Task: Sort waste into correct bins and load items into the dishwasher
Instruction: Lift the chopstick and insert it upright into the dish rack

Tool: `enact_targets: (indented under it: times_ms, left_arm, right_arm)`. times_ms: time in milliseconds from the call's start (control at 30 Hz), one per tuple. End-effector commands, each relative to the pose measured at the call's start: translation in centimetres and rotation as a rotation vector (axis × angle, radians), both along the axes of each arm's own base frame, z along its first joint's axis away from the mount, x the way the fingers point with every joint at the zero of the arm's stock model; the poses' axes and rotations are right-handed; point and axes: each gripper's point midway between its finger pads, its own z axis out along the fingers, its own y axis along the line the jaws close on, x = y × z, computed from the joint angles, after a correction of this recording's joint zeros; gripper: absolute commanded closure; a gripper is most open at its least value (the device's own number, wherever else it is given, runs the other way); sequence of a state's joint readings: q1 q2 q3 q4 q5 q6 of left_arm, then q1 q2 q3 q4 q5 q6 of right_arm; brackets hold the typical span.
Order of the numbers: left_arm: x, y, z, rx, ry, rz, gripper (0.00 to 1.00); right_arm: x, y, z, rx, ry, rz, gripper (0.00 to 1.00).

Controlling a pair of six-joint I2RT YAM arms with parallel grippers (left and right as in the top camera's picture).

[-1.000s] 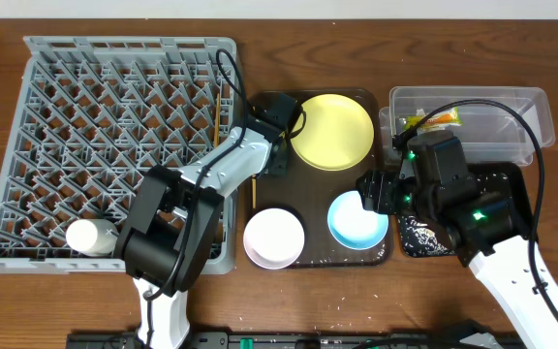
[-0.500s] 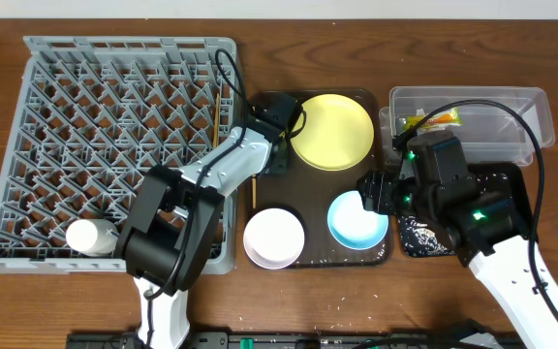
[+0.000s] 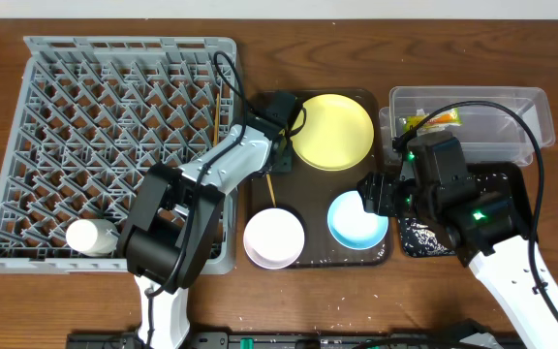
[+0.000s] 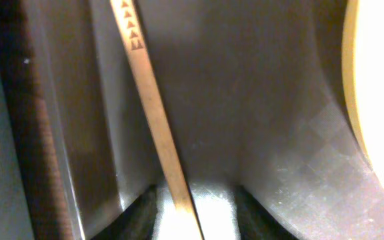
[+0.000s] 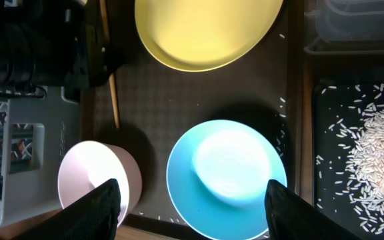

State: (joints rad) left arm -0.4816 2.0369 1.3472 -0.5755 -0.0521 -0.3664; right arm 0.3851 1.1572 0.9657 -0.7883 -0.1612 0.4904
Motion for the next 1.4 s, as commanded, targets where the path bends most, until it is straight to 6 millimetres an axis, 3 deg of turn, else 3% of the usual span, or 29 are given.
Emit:
enact_targets:
  times_ms: [0,233,333,467,533,600,700,900,933,1033,1133,1300,1367]
  left_arm:
    - [-1.6,0.4,-2.6,0.003,0.096,0.008,0.55]
    - [-0.5,1.5,-0.8,-0.025,0.058,0.075,0.52]
    - [-0.5,1.8,-1.4,-0.027,0.066,0.109,0.67]
    - [-0.9,2.0,-2.9,-0.011,0.098,0.112,0.78]
    - [-0.9,2.0,-2.6,-0.013,0.096,0.111,0.89]
    - [-1.0,2.0,-1.9,-0.014,0.093,0.111,0.92]
    - [-0.8,1.8,0.8,-0.029,0.055,0.071,0.92]
    - [-1.2,2.1,11.5,-0.085,-0.128,-0.036,0.92]
    - [-1.8,2.4,13.5,-0.082,-0.159,-0.069,0.92]
    - [-2.9,5.3,15.9,0.035,-0.207,-0.068,0.92]
    - [-3.2,9.0,16.0,0.194,-0.204,-0.007,0.92]
    - [-2.9,11.2,13.5,0.228,-0.135,0.025,0.87]
    - [-3.0,10.4,12.8,0.176,-0.108,0.001,0.84]
  right_arm:
    - [0.2,-0.1,0.1,0.006,0.001,-0.013,0.32]
    - [0.2,-0.1,0.1,0.007,-0.002,-0.013,0.31]
    - [0.4,0.0,0.2,0.01,-0.01,-0.013,0.31]
    - [0.4,0.0,0.2,0.011,-0.01,-0.013,0.32]
    - [0.4,0.0,0.2,0.011,-0.01,-0.013,0.32]
    - [0.4,0.0,0.2,0.011,-0.011,-0.013,0.32]
    - [0.4,0.0,0.3,0.012,-0.013,-0.013,0.32]
    - [0.7,0.1,0.4,0.016,-0.024,-0.013,0.31]
    - [0.7,0.1,0.4,0.016,-0.024,-0.013,0.31]
    - [0.6,0.1,0.4,0.016,-0.024,-0.013,0.31]
    - [0.6,0.1,0.4,0.016,-0.024,-0.013,0.31]
    - [0.6,0.1,0.4,0.017,-0.023,-0.013,0.31]
    - [0.6,0.1,0.4,0.017,-0.024,-0.012,0.31]
